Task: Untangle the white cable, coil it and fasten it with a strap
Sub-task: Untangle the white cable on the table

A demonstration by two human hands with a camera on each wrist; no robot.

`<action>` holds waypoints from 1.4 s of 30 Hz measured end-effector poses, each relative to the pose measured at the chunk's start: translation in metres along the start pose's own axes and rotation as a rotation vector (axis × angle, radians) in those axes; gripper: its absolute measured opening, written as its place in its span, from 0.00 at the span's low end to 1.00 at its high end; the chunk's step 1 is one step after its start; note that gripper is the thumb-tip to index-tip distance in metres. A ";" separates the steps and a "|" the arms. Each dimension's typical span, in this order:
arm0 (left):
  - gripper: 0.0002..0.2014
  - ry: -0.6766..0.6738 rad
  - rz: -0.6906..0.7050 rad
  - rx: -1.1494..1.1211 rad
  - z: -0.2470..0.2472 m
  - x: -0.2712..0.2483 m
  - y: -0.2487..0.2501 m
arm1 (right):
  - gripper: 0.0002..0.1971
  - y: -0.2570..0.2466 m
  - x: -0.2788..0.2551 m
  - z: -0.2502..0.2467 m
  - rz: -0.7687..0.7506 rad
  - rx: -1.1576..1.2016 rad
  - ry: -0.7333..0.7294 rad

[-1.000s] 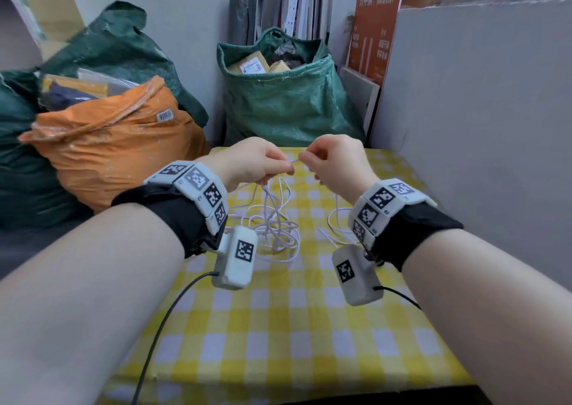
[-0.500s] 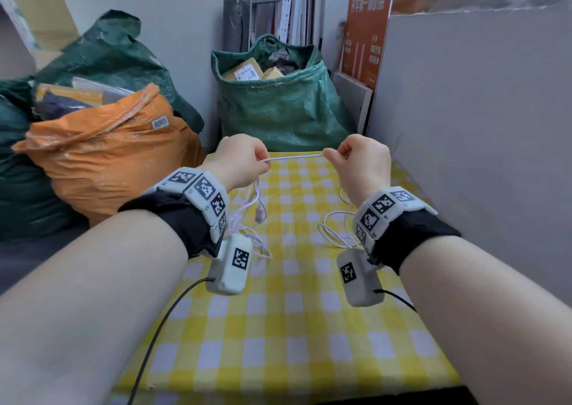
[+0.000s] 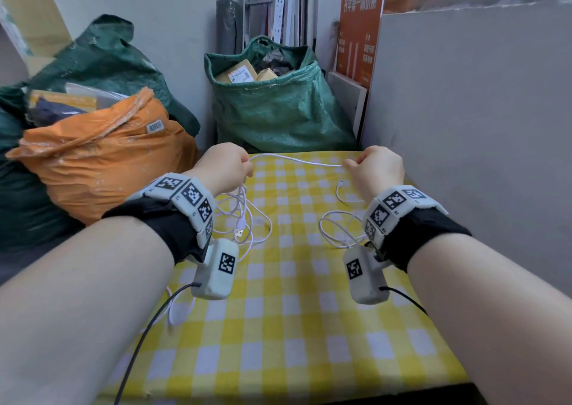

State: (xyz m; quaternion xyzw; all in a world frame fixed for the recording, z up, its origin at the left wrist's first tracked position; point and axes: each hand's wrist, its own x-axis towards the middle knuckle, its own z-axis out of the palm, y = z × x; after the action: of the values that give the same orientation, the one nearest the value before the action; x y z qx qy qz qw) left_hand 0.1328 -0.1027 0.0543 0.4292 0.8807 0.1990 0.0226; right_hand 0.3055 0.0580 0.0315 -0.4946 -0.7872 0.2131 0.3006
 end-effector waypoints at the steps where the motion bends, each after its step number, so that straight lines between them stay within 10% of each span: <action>1: 0.11 -0.017 0.006 -0.062 -0.001 -0.001 0.002 | 0.11 -0.004 -0.002 0.001 -0.023 -0.013 -0.032; 10: 0.14 -0.176 0.111 -0.207 -0.002 -0.006 0.023 | 0.11 -0.070 -0.039 0.012 -0.401 0.298 -0.430; 20: 0.12 -0.368 0.134 0.005 -0.005 -0.011 0.019 | 0.15 -0.066 -0.024 0.002 -0.375 0.079 -0.225; 32: 0.06 -0.128 -0.025 -0.108 -0.011 -0.004 -0.007 | 0.07 -0.033 0.003 -0.013 0.020 0.198 -0.032; 37: 0.07 -0.153 0.017 -0.093 -0.015 -0.003 0.002 | 0.10 -0.045 -0.007 -0.011 -0.091 -0.063 -0.330; 42: 0.06 -0.168 0.068 -0.073 -0.012 -0.004 0.016 | 0.10 -0.066 -0.031 -0.011 -0.293 0.213 -0.476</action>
State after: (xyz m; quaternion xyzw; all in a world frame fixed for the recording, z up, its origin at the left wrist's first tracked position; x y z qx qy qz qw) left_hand 0.1443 -0.1008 0.0711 0.4728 0.8528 0.1949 0.1055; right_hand 0.2801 0.0022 0.0731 -0.2775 -0.8718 0.3587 0.1853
